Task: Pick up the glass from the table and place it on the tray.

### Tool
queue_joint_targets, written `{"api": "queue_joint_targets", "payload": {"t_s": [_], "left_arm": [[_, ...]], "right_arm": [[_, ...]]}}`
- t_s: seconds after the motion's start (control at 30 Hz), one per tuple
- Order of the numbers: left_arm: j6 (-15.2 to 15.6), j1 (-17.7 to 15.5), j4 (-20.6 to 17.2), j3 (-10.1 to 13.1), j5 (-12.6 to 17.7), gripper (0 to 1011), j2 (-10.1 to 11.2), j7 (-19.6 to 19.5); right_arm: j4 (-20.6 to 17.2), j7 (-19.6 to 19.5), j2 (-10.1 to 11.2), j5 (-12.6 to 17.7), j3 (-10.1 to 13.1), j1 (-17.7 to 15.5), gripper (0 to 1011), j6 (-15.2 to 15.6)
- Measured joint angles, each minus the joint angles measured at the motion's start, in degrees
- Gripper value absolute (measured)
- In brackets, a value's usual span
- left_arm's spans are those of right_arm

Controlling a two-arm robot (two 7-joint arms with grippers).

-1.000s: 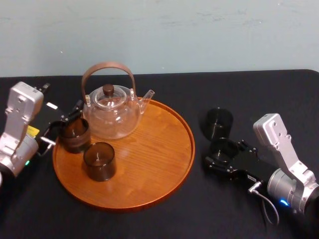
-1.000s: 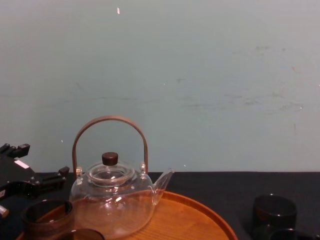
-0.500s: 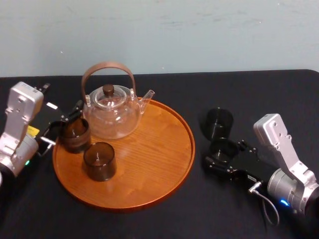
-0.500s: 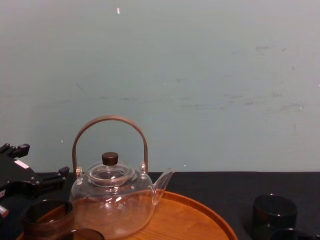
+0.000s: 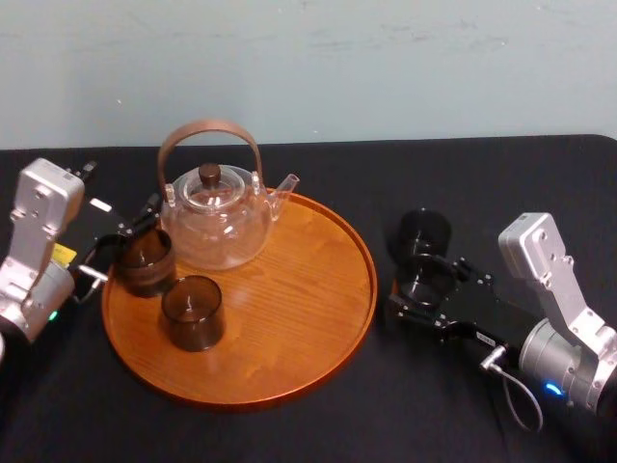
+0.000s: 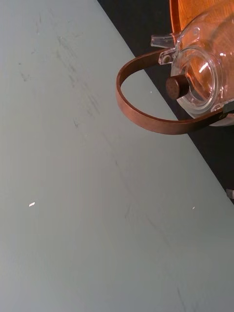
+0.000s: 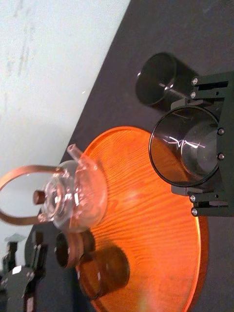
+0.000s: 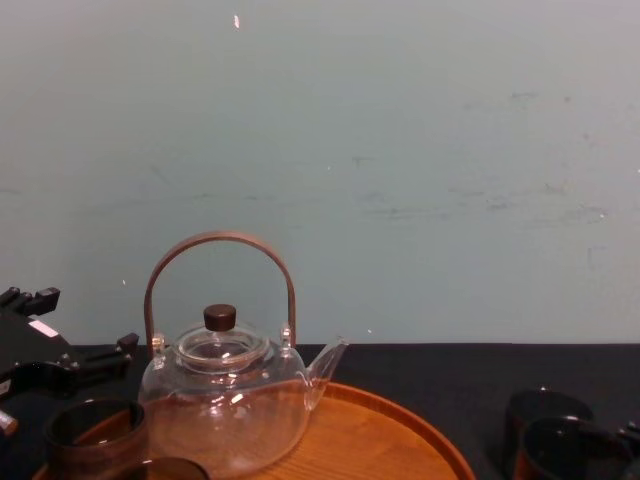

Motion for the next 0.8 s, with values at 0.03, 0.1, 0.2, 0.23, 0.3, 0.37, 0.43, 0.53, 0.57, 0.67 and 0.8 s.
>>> {"api": "queue_joint_targets", "payload": {"t_s": [0.03,0.1,0.2,0.23,0.3,0.37,0.43,0.53,0.57,0.67,0.8], "left_arm": [[0.00,0.00,0.00,0.00,0.00,1001,0.00,0.00],[0.00,0.00,0.00,0.00,0.00,1001,0.00,0.00],[0.00,0.00,0.00,0.00,0.00,1001,0.00,0.00],[0.00,0.00,0.00,0.00,0.00,1001,0.00,0.00],[0.00,0.00,0.00,0.00,0.00,1001,0.00,0.00],[0.00,0.00,0.00,0.00,0.00,1002,0.00,0.00],[0.00,0.00,0.00,0.00,0.00,1001,0.00,0.00],[0.00,0.00,0.00,0.00,0.00,1001,0.00,0.00],[0.00,0.00,0.00,0.00,0.00,1001,0.00,0.00],[0.00,0.00,0.00,0.00,0.00,1001,0.00,0.00],[0.00,0.00,0.00,0.00,0.00,1001,0.00,0.00]], "right_arm": [[-0.58,0.19,0.14,0.15,-0.06,-0.14,911,-0.12],[-1.06,0.33,0.24,0.26,-0.18,-0.27,909,-0.20],[-1.94,0.61,0.41,0.50,-0.51,-0.42,909,-0.29],[-2.14,0.67,0.45,0.54,-0.61,-0.45,909,-0.31],[-2.76,0.83,0.55,0.63,-1.07,-0.49,909,-0.34],[-2.87,0.88,0.56,0.65,-1.21,-0.48,909,-0.35],[-3.12,0.96,0.55,0.69,-1.58,-0.40,909,-0.38],[-3.49,1.13,0.40,0.75,-2.36,-0.12,909,-0.39],[-3.56,1.15,0.37,0.76,-2.53,-0.05,909,-0.40],[-3.70,1.21,0.24,0.75,-3.03,0.18,909,-0.40],[-3.82,1.33,0.04,0.70,-3.81,0.66,909,-0.39]]}}
